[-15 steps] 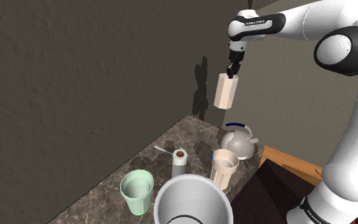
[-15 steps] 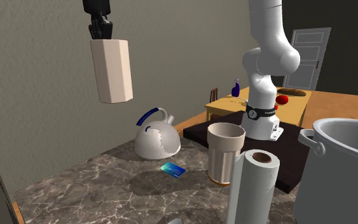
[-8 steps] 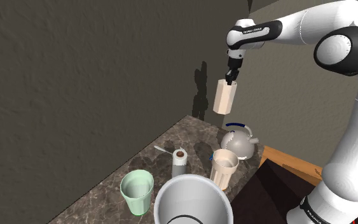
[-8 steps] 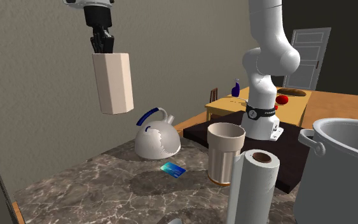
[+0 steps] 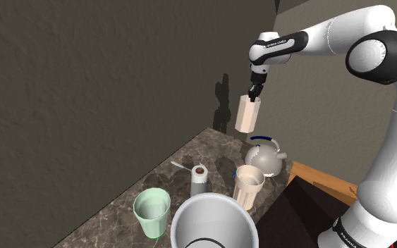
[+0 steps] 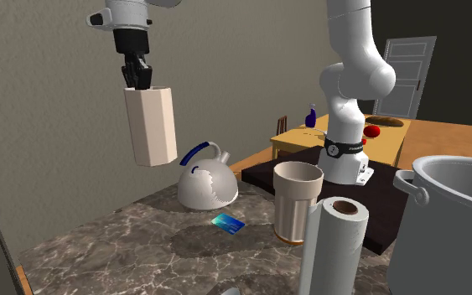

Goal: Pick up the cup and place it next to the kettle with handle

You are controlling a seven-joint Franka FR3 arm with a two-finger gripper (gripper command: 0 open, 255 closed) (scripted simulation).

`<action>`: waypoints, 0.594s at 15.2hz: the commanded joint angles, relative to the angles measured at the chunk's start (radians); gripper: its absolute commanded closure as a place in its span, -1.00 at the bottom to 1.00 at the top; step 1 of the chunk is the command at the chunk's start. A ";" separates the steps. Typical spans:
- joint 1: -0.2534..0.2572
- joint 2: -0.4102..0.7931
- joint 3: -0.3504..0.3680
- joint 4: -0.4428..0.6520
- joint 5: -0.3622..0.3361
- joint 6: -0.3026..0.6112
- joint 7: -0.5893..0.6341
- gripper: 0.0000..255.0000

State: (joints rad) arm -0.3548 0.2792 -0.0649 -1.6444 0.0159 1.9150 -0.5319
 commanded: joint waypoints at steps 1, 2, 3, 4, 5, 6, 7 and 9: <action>0.000 0.003 0.000 -0.024 0.000 0.028 0.000 1.00; 0.000 0.006 0.000 -0.034 0.001 0.041 0.000 1.00; 0.000 0.009 0.000 -0.043 0.001 0.053 -0.001 1.00; 0.000 0.012 0.001 -0.052 0.001 0.065 -0.001 1.00; 0.000 0.016 0.001 -0.060 0.002 0.077 -0.001 1.00; 0.000 0.020 0.001 -0.069 0.002 0.090 -0.001 1.00; 0.000 0.024 0.001 -0.077 0.002 0.102 -0.001 1.00; 0.000 0.032 0.001 -0.092 0.003 0.125 -0.002 1.00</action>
State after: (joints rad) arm -0.3541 0.3079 -0.0635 -1.7267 0.0184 2.0262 -0.5323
